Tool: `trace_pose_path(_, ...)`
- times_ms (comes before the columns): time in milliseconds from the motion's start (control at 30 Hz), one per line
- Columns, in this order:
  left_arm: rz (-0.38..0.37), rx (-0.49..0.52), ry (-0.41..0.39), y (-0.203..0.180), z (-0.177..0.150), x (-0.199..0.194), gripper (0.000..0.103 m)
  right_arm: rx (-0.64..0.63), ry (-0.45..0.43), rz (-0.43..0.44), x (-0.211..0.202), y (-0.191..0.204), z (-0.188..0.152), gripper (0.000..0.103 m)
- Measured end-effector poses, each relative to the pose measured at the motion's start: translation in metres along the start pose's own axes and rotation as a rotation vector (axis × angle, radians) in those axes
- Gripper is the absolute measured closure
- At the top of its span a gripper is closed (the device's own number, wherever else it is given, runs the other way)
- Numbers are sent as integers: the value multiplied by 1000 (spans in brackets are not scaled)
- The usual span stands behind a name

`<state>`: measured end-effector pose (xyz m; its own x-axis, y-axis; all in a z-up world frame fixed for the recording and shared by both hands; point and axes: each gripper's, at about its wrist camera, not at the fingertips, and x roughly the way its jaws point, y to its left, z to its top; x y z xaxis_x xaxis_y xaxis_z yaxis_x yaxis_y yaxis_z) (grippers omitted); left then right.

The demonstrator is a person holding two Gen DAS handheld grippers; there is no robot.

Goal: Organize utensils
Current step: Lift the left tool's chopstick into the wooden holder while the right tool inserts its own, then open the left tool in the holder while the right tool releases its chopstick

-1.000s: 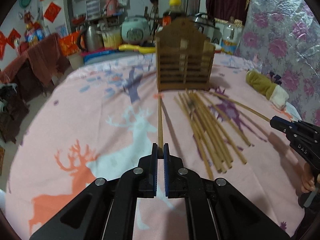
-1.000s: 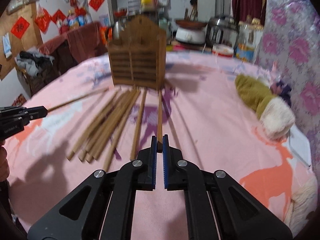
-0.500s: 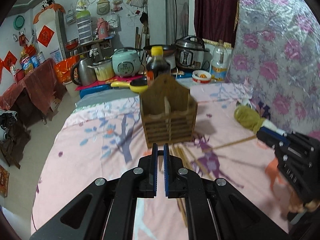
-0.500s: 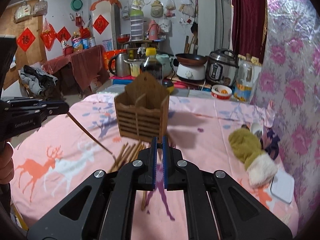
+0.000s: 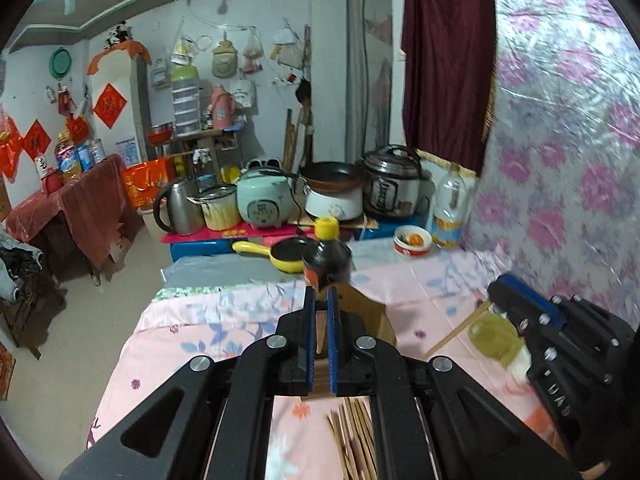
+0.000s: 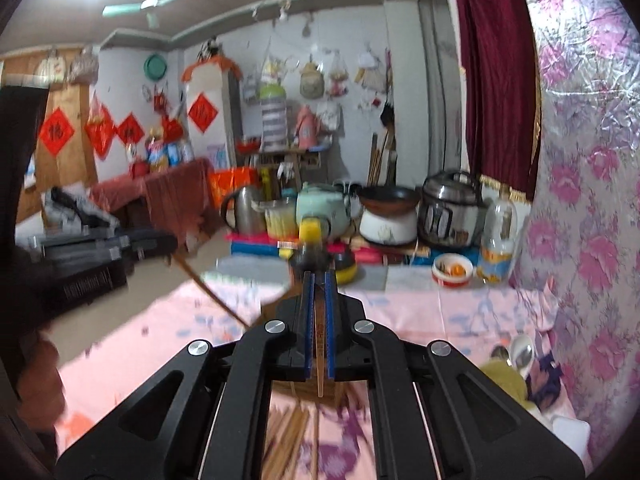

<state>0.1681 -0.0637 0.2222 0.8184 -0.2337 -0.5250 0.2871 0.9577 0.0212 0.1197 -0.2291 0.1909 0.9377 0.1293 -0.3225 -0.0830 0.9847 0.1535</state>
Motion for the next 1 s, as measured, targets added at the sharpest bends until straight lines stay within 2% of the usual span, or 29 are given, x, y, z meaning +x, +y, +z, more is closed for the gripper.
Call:
trace_pose_path(200,-5,-38,-6,8,2,34,97,52,-81,-19,32,-3,8,97)
trace_pose_path(300,-27,-45,40,8,-14,62,97,54,-27,-21,60,-4,-7,97)
trace_pose_path(367,-36,-53,81,9,-26,77,93,30,54,-22,82,-4,-23,96)
trace_pose_path(400,-25,-51,92,11,-32,82,76,23,72,-44,86,-4,-29,93)
trace_pose_path(433,-5,-49,92,12,-36,84,53,17,87,-58,88,-5,-33,90)
trace_pose_path(500,32,-46,68,15,-41,81,45,24,83,-53,82,-9,-35,87)
trace_pose_path(567,39,-44,59,18,-42,76,43,32,58,-58,68,-13,-33,76)
trace_pose_path(667,53,-69,31,25,-45,61,27,35,16,-70,42,-18,-32,63)
trace_pose_path(733,72,-90,3,30,-50,47,16,38,1,-78,28,-19,-38,40)
trace_pose_path(767,76,-103,-7,33,-56,39,14,44,-9,-90,20,-20,-42,33)
trace_pose_path(800,77,-112,-10,35,-60,34,10,53,-24,-106,9,-23,-48,20)
trace_pose_path(833,80,-120,-11,37,-67,28,8,58,-32,-113,3,-25,-53,15)
trace_pose_path(900,88,-121,-1,38,-81,22,6,59,-21,-108,-8,-28,-69,14)
trace_pose_path(1000,112,-110,45,36,-114,22,6,61,84,-71,-13,-33,-97,14)
